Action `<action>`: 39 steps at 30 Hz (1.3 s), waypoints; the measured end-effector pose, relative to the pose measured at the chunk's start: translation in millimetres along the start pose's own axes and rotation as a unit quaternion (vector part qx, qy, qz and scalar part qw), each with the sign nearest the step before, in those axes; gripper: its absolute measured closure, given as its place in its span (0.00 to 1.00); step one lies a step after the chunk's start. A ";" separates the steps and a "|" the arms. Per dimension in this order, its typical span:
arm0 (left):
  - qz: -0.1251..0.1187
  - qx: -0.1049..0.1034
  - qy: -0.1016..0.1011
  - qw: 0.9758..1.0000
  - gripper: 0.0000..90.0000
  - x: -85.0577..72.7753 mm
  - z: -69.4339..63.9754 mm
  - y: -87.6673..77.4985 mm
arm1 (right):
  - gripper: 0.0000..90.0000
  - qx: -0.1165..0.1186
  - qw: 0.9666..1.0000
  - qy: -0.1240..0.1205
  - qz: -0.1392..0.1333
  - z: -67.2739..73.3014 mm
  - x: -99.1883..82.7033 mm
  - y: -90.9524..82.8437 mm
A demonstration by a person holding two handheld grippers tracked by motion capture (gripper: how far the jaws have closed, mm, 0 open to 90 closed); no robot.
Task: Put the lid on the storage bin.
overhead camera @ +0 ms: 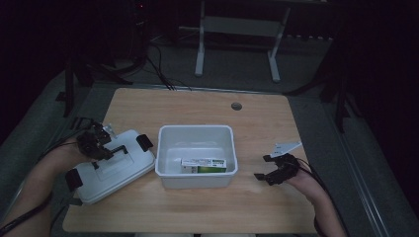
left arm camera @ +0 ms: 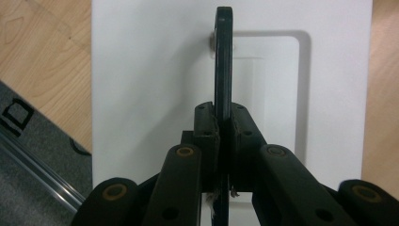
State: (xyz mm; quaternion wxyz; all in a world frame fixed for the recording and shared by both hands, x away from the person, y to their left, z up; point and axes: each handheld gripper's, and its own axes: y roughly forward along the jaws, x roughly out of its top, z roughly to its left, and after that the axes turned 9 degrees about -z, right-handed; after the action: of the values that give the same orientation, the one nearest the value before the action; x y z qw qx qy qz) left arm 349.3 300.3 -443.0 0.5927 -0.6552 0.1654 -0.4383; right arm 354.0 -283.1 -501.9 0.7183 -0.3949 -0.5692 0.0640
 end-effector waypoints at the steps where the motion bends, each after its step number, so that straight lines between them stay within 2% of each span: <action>1: -0.002 0.000 0.001 1.000 0.93 0.2 0.1 -3.7 | 0.18 0.001 1.000 -0.001 0.000 0.1 -0.3 -0.2; 6: -0.010 0.004 0.007 1.000 0.93 2.0 -0.9 -22.1 | 0.18 0.001 1.000 0.004 -0.004 0.3 -2.5 -1.0; 8: -0.010 0.004 0.007 1.000 0.93 2.0 -0.9 -22.1 | 0.18 0.000 1.000 0.004 -0.004 0.1 -2.9 -1.1; 9: -0.016 0.007 0.007 1.000 0.93 3.0 -1.7 -32.1 | 0.18 0.000 1.000 0.004 -0.004 0.1 -2.9 -1.1; 13: -0.032 0.003 0.011 0.999 0.93 4.8 -3.1 -48.5 | 0.18 0.001 1.000 0.007 -0.006 0.1 -2.9 -3.1; 15: -0.036 0.008 0.026 0.999 0.93 6.4 -5.4 -59.1 | 0.18 0.000 1.000 0.007 -0.008 0.3 -2.6 -3.4; 17: -0.045 0.010 0.028 0.999 0.93 7.9 -6.5 -68.1 | 0.18 0.002 1.000 0.008 -0.007 0.8 -2.8 -2.9; 23: -0.053 0.018 0.039 0.998 0.93 16.2 -10.4 -90.4 | 0.18 0.003 1.000 0.004 -0.006 2.1 -1.1 -1.8; 28: -0.064 0.020 0.046 0.997 0.93 25.2 -15.4 -102.6 | 0.18 0.003 1.000 0.002 -0.006 3.2 0.2 -1.2; 32: -0.069 0.022 0.049 0.996 0.93 29.0 -17.6 -105.8 | 0.18 0.004 1.000 -0.001 -0.007 3.7 0.5 -0.9; 33: -0.068 0.022 0.061 0.996 0.93 37.4 -22.3 -108.6 | 0.18 0.005 1.000 0.000 -0.007 3.9 0.1 -0.2; 38: -0.070 0.020 0.071 0.995 0.93 45.1 -26.0 -110.3 | 0.18 0.006 1.000 -0.001 -0.008 4.2 -0.3 0.3; 39: -0.076 0.018 0.080 0.994 0.93 53.0 -30.4 -111.0 | 0.18 0.007 1.000 0.000 -0.007 4.4 -0.7 0.0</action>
State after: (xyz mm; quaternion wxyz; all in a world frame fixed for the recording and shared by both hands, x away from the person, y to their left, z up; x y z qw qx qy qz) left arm 322.0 269.0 -323.3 0.5541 -0.6182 0.1539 -0.5359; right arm 349.9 -281.3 -502.3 0.7210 -0.3860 -0.5720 0.0625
